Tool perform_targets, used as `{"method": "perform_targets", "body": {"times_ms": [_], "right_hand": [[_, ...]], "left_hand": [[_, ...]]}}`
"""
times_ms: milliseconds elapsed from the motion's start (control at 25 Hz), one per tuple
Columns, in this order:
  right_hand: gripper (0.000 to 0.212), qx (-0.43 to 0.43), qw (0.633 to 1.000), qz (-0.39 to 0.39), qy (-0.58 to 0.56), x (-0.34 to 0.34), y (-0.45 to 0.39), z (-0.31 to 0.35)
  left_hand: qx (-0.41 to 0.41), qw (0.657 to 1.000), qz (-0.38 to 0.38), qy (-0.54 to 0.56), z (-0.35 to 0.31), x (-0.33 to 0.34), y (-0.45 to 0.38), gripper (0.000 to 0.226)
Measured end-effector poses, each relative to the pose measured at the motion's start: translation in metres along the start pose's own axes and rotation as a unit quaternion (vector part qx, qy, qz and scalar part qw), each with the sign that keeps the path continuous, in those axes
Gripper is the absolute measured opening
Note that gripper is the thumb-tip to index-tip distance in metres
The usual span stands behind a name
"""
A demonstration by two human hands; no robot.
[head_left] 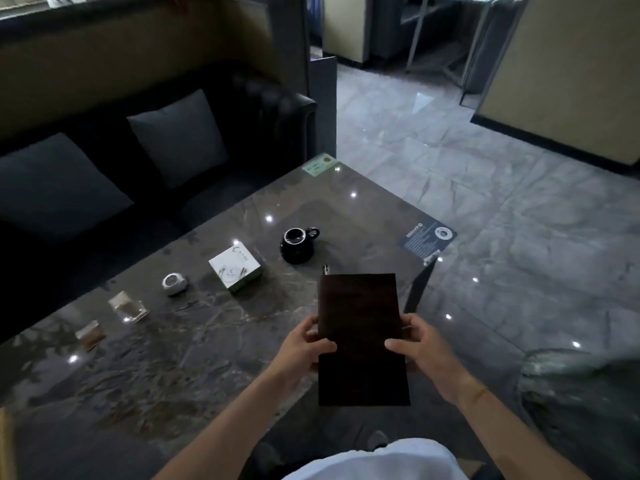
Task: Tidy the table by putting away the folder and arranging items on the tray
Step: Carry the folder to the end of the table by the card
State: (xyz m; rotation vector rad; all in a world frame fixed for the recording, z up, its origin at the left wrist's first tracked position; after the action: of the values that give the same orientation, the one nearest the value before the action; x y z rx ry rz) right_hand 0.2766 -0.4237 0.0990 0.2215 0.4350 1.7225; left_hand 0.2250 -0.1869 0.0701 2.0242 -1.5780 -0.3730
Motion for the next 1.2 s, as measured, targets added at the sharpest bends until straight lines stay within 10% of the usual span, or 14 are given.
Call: {"method": "perform_targets", "body": {"times_ms": [1200], "right_hand": [[0.027, 0.021, 0.994, -0.108, -0.019, -0.165, -0.177, 0.053]], "left_hand": [[0.018, 0.995, 0.074, -0.065, -0.101, 0.189, -0.183, 0.043]]}}
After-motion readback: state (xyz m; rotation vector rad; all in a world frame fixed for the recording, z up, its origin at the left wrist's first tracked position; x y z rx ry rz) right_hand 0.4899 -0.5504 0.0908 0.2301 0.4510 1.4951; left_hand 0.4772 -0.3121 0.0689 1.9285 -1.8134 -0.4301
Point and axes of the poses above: each hand's wrist, its own y-axis away from the middle knuckle, its own x-axis out of the palm, z = x × y, the point moved 1 cm from there along -y, towards the middle knuckle, and after that the axes turned 10 degrees about -z, right-handed, at the moved point
